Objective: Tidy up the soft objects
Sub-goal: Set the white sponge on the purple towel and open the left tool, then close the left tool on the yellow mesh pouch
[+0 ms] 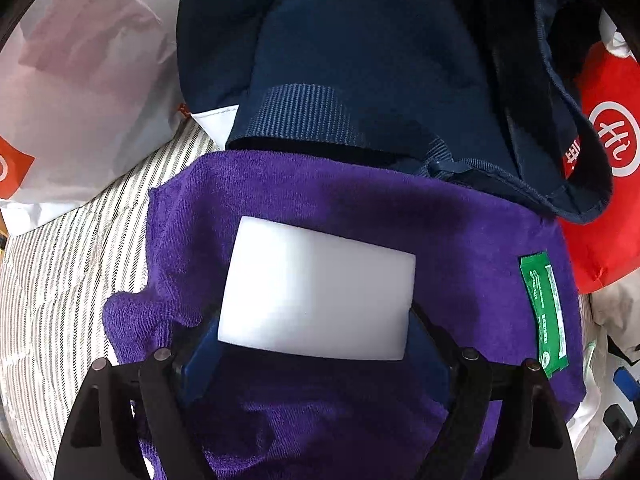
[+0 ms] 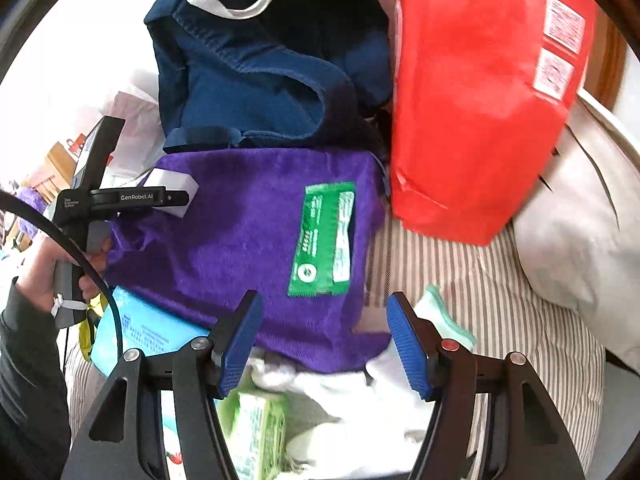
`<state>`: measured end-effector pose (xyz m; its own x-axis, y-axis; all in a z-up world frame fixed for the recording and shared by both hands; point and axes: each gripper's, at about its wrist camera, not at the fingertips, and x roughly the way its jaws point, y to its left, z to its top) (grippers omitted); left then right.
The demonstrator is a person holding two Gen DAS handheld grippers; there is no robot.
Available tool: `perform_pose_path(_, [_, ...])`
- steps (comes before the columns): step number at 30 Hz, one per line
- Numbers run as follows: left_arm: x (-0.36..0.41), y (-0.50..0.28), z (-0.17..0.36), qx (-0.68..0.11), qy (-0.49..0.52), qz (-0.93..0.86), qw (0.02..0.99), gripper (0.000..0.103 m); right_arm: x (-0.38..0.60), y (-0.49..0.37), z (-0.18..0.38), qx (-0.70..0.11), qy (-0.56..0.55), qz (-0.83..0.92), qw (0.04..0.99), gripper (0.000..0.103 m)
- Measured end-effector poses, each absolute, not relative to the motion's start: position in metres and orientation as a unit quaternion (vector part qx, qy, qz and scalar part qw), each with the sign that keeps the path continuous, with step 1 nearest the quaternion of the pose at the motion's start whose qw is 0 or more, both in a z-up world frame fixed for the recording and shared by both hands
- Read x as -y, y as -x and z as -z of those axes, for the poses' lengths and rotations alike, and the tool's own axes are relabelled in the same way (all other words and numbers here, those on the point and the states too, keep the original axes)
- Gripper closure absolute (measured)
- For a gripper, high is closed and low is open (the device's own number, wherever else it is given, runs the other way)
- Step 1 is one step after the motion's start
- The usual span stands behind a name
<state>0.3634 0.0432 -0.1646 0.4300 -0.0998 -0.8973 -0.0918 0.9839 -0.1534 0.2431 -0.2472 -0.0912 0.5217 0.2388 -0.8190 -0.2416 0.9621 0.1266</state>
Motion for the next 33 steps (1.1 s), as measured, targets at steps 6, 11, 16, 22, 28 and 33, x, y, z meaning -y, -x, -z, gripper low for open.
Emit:
perform_pose_path(6, [-0.044,-0.357,0.161,-0.541,0.110,0.013,0.834,0.007,0.256,-0.232,0.091,-0.477,-0.015,-0.131,0.869,0.039])
perform_pose_path(11, [-0.040,-0.336,0.141,-0.527,0.114,0.022,0.842,0.007,0.263,-0.215,0.086,-0.475,-0.018,-0.124,0.871,0.039])
perform_pose_path(16, [-0.044,-0.296,0.111,-0.493,0.102,0.016,0.864,0.007,0.271,-0.193,0.080,-0.471,-0.024,-0.116,0.874,0.039])
perform_pose_path(22, [-0.065,-0.250,0.101,-0.477,0.082,0.001,0.875,0.007,0.279,-0.164,0.075,-0.465,-0.034,-0.113,0.877,0.039])
perform_pose_path(28, [-0.078,-0.194,0.110,-0.481,0.079,-0.004,0.873,0.007,0.280,-0.134,0.077,-0.467,-0.052,-0.118,0.875,0.039])
perform_pose_path(33, [-0.084,-0.176,0.133,-0.483,0.085,-0.011,0.872,0.007,0.276,-0.115,0.080,-0.470,-0.050,-0.125,0.873,0.039])
